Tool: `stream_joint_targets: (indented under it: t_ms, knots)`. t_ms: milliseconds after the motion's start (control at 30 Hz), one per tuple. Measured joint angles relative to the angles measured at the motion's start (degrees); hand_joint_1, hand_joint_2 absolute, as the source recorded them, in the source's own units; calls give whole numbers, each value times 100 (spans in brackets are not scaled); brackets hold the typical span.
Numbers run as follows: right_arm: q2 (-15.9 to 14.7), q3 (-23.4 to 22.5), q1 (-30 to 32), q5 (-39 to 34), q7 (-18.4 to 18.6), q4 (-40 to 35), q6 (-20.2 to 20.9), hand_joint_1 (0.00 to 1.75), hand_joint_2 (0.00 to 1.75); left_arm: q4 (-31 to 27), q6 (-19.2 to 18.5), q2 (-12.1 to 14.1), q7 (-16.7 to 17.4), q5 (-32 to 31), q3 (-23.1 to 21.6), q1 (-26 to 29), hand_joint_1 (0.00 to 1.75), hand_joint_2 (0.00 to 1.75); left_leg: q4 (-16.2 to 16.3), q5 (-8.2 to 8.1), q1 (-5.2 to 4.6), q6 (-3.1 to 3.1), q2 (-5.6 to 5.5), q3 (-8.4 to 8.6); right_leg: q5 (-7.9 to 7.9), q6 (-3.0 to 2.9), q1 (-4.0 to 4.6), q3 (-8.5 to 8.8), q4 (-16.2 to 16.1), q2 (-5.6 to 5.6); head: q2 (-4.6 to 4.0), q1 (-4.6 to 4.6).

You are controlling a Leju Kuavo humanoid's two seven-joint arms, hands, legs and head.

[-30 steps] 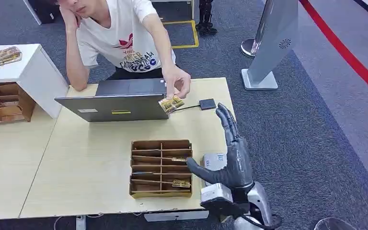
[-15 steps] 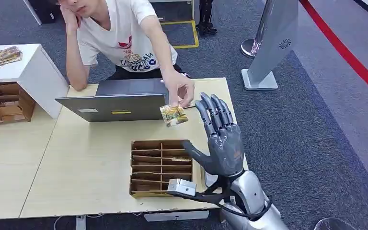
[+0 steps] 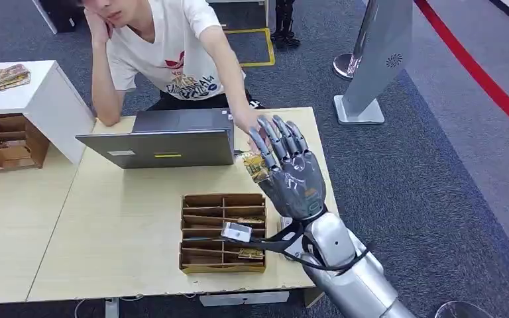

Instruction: Pass the card to the sensor for recognition and then transmit it.

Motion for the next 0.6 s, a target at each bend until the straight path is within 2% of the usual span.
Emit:
stream_joint_targets:
  t_ms: [600]
  knots:
    - [140,83,-38,7,44,203,-31,175,175,0,-2,0,28,18,-7,-11,0,175,0,0,0,0,0,0,0,0,0,0,0,0,0,0]
